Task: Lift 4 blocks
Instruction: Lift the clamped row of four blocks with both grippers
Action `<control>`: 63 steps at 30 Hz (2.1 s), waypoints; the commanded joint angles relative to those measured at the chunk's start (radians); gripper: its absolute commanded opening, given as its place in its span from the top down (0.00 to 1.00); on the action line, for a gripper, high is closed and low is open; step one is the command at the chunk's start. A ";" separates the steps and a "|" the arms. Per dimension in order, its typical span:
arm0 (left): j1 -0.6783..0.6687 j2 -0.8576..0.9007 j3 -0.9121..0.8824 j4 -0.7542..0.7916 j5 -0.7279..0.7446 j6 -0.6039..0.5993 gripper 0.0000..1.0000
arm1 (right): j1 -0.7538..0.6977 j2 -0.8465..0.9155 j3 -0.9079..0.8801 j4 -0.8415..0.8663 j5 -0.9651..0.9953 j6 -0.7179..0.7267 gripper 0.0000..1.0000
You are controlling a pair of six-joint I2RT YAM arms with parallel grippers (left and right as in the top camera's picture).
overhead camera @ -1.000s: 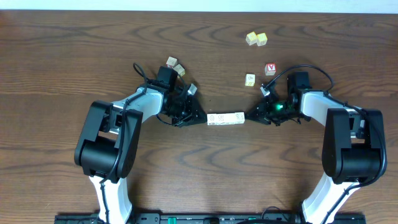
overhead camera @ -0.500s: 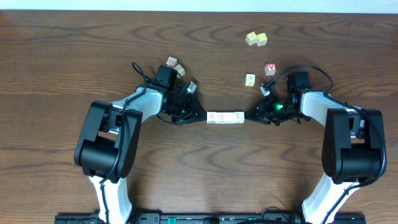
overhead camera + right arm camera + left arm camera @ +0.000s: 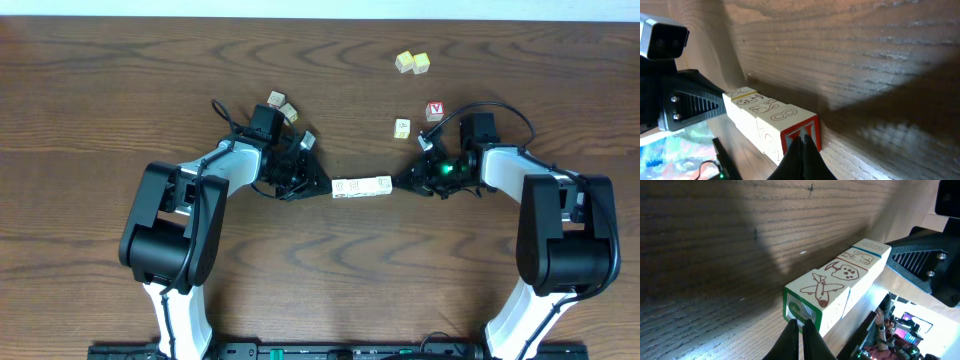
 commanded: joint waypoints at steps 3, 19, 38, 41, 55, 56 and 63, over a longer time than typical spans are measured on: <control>-0.030 0.014 -0.006 0.012 0.117 -0.008 0.93 | 0.064 0.009 -0.006 0.024 -0.167 0.042 0.99; -0.030 -0.002 -0.001 0.013 0.112 -0.008 0.93 | 0.110 0.008 0.003 0.030 -0.150 0.041 0.99; -0.030 -0.050 0.003 0.010 0.075 -0.009 0.93 | 0.129 -0.048 0.021 0.003 -0.122 0.041 0.99; -0.030 -0.066 0.003 0.010 0.072 -0.009 0.93 | 0.129 -0.049 0.021 0.003 -0.122 0.041 0.99; -0.030 -0.068 0.005 0.009 0.072 -0.024 0.93 | 0.129 -0.091 0.027 -0.001 -0.159 0.042 0.99; -0.030 -0.068 0.006 0.009 0.072 -0.024 0.93 | 0.129 -0.100 0.027 -0.001 -0.159 0.041 0.99; -0.030 -0.089 0.024 0.008 0.072 -0.024 0.93 | 0.129 -0.129 0.027 -0.013 -0.152 0.042 0.99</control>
